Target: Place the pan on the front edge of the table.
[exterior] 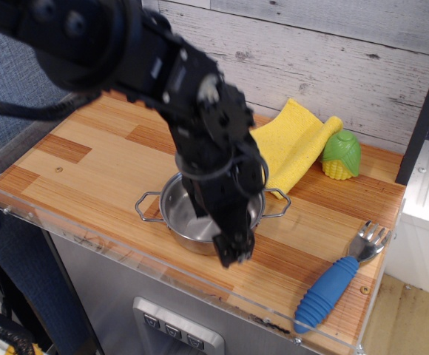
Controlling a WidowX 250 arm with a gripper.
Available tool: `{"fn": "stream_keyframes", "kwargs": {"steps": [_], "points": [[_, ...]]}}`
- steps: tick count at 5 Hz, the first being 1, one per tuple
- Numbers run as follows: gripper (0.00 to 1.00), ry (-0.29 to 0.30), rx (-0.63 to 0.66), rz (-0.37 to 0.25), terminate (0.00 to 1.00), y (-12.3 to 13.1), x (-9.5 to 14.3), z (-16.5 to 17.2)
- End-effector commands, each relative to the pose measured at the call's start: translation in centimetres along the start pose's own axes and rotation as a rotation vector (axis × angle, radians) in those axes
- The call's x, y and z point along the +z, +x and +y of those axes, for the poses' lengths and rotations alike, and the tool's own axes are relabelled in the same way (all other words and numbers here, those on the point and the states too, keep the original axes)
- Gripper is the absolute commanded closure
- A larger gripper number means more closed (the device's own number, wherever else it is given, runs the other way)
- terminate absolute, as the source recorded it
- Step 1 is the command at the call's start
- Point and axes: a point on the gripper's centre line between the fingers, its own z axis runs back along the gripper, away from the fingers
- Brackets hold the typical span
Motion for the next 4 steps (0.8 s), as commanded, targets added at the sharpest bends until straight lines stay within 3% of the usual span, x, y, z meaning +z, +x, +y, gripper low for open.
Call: {"fn": "stream_keyframes", "kwargs": {"steps": [1,3,4], "points": [[0.00,0.027,0.039,-0.121,0.00,2.3,6.4,3.1],[0.00,0.025,0.103,-0.141,0.00,1.7,10.9,4.9],[0.00,-0.010,0.143,-0.156,0.00,0.9,12.5,5.5]]}}
